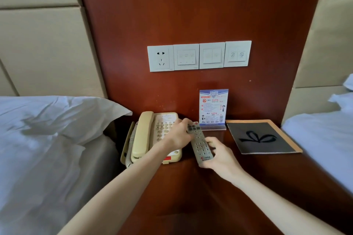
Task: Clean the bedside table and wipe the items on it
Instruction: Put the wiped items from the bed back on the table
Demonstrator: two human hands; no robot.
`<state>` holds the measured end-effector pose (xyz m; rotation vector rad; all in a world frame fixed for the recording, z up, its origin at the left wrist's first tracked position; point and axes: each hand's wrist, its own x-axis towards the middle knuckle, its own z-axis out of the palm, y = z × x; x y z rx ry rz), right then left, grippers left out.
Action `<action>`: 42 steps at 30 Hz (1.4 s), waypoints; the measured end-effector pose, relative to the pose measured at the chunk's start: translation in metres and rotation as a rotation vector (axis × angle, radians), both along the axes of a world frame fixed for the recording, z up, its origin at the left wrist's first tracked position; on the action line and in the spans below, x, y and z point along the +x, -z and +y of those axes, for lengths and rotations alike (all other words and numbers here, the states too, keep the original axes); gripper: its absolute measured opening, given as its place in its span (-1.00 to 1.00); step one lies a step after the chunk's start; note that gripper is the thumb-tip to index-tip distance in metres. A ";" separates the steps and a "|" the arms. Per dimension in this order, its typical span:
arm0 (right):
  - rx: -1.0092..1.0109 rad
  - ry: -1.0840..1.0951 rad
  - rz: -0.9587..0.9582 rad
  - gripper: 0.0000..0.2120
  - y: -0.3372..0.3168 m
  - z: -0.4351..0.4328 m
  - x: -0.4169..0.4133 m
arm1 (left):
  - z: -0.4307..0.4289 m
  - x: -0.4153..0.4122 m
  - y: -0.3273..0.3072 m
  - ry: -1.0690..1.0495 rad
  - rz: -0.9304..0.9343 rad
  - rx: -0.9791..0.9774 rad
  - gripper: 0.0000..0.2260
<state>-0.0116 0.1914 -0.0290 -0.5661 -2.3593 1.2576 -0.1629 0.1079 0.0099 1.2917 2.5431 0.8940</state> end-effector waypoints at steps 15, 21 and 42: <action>0.165 0.021 -0.021 -0.31 0.014 0.000 -0.013 | 0.019 -0.018 0.010 -0.114 0.280 -0.226 -0.55; 0.191 0.018 -0.045 -0.29 0.015 -0.004 -0.022 | 0.018 -0.026 0.015 -0.060 0.343 -0.266 -0.57; 0.153 0.022 -0.108 -0.53 -0.026 -0.025 -0.025 | -0.083 -0.013 -0.051 -0.021 0.201 0.130 -0.73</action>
